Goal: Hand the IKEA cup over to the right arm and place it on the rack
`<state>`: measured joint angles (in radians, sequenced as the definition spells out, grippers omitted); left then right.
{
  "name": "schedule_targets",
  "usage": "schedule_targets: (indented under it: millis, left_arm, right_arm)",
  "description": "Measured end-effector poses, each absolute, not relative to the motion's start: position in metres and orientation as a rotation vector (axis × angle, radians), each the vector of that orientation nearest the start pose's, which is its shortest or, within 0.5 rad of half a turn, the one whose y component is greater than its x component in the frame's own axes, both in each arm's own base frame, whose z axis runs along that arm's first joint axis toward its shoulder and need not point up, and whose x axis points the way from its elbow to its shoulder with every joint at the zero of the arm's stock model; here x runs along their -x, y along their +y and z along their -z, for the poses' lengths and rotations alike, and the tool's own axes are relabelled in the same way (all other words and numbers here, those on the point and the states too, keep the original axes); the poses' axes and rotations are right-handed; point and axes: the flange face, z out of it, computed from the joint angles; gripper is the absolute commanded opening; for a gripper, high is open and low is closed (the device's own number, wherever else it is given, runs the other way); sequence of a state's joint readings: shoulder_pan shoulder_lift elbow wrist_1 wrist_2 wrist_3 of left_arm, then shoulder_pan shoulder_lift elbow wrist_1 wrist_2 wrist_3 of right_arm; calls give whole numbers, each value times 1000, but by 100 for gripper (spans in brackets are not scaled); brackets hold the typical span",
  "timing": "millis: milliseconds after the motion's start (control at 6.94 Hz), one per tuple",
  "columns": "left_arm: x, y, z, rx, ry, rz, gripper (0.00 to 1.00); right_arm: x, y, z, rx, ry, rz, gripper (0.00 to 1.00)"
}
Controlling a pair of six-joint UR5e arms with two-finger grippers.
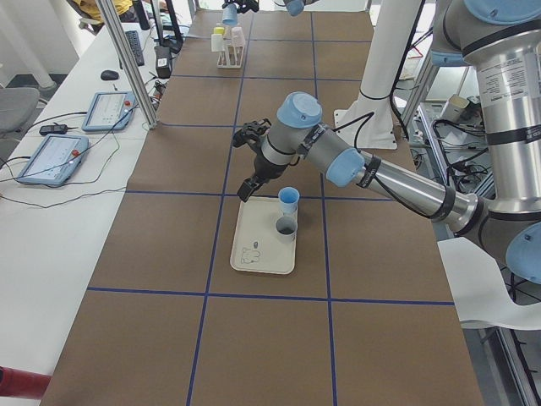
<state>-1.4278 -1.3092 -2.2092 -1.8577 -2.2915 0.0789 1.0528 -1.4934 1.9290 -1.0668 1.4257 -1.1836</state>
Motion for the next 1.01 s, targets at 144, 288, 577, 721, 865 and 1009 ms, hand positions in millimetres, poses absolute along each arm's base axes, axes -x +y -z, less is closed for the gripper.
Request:
schedule_targets:
  millis: [144,288,577,721,865,1009]
  left_arm:
    - [14,-384,-427,-613,728,-446,100]
    - [14,-383,-427,-611,744,-450,100]
    - [13,-382,-426,-609,755,-447,100]
    - [13,-381,-425,-608,758,-444,100]
    - [13,-381,-425,-608,759,-442,100]
    - [13,-381,-424,-608,760,-442,100]
  right_arm:
    - [130,-530,-408,-843,573,1538,0]
    - [139,-528,-413,-779,633,1563,0]
    - [160,-519,-420,-704,705,1585,0]
    - [167,-511,-428,-680,725,1593,0]
    - [175,-502,-436,-659,748,1599,0]
    - [185,-495,-441,-649,763,1603,0]
